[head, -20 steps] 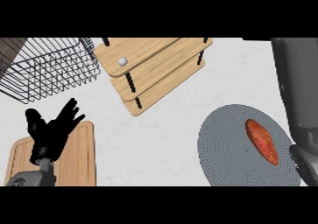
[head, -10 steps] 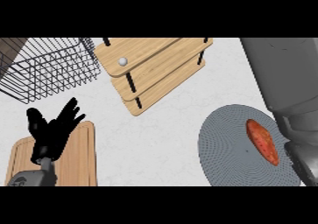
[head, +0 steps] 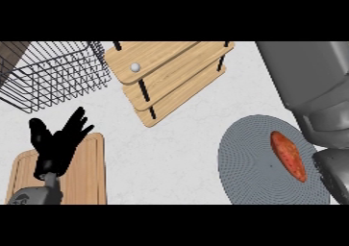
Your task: Pick the bell pepper from the placemat and place it in the tiered shelf
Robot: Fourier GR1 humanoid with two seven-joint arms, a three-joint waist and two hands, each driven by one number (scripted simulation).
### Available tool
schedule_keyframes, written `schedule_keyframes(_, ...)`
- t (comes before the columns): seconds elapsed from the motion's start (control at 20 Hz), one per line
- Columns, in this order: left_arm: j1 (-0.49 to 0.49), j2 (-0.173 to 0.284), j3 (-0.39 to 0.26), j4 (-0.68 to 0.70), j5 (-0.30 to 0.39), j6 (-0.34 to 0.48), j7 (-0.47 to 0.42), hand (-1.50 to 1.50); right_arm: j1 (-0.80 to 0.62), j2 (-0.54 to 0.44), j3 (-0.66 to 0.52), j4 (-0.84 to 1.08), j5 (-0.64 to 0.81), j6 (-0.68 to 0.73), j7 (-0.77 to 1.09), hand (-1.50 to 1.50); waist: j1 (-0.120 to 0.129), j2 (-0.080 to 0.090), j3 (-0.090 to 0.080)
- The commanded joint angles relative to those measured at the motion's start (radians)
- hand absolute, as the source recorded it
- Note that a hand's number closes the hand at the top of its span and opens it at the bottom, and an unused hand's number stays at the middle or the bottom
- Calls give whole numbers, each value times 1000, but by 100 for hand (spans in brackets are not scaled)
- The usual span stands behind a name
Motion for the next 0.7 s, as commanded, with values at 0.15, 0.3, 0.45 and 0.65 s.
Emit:
schedule_keyframes(0.15,-9,-8,-3,81,-19,-2,16,0,-15,-20,39,81,67,-27,-91,150,-11,5,-6)
schedule_keyframes(0.3,-1,9,-3,-5,4,-13,86,0,-86,-19,-75,142,-21,-24,-5,150,0,3,-6)
schedule_keyframes(0.45,24,-1,6,45,1,-28,10,0,-77,-6,-143,164,-73,-73,46,-150,-2,4,-7)
schedule_keyframes(0.65,-12,4,26,101,-5,-28,-15,0,-80,43,-198,171,-133,-117,75,-150,-9,4,-7)
